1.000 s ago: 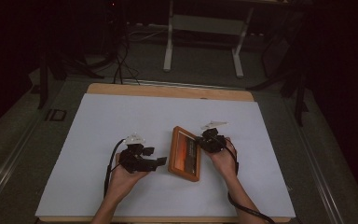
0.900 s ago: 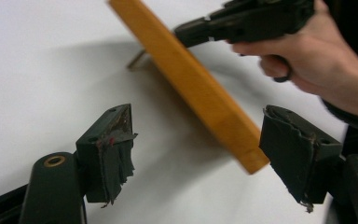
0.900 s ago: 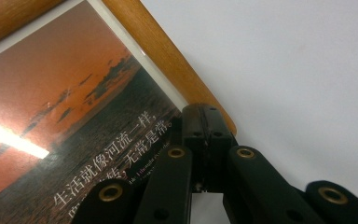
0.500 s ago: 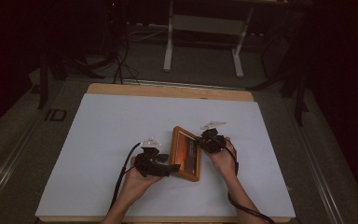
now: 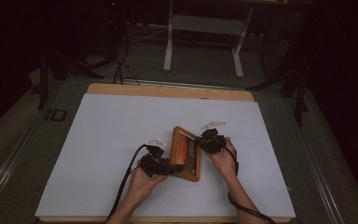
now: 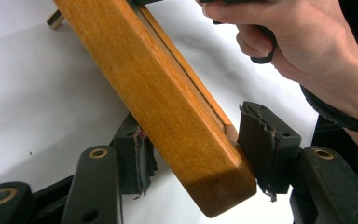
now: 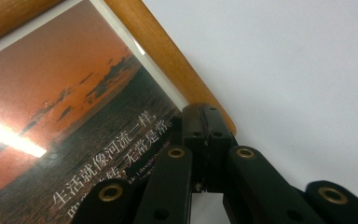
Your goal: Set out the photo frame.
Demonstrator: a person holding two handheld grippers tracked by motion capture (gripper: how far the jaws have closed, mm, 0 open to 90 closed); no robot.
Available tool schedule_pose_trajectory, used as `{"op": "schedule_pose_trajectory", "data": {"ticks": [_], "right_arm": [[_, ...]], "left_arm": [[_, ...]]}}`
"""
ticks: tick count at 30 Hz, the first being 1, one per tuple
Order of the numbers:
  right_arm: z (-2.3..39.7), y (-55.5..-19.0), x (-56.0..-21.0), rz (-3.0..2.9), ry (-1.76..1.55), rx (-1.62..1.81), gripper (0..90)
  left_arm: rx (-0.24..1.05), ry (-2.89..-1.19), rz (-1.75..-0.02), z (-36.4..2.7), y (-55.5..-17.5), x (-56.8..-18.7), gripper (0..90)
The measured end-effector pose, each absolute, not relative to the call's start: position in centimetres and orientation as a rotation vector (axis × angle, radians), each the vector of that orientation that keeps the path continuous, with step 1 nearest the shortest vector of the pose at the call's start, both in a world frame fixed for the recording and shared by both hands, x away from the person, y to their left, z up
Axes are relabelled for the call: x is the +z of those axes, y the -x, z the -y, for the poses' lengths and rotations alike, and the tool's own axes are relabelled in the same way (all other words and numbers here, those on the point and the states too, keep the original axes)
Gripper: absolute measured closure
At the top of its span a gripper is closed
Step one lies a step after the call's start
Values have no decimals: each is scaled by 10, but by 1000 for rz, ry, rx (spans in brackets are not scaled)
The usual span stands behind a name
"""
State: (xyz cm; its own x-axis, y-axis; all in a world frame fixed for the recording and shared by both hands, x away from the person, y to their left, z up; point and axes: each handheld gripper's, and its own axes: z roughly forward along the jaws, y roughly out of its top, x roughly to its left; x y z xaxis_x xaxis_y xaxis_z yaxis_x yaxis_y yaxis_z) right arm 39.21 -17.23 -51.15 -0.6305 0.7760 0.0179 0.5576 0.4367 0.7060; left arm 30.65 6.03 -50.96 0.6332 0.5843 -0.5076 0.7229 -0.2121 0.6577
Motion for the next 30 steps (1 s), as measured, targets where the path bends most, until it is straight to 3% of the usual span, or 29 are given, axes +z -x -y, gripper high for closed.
{"op": "schedule_pose_trajectory", "data": {"ticks": [5,18,30], "right_arm": [[177,-391,-510,-2380,-1139,987,900],[208,-375,-497,-2334,-1128,1022,900],[228,-336,-452,-2257,-1011,1161,784]], "left_arm": [[-210,-1872,-1068,-60,-307,-511,511],[-122,-1846,-1054,-44,-301,-503,611],[-24,-1879,-996,-24,-292,-491,663]]}}
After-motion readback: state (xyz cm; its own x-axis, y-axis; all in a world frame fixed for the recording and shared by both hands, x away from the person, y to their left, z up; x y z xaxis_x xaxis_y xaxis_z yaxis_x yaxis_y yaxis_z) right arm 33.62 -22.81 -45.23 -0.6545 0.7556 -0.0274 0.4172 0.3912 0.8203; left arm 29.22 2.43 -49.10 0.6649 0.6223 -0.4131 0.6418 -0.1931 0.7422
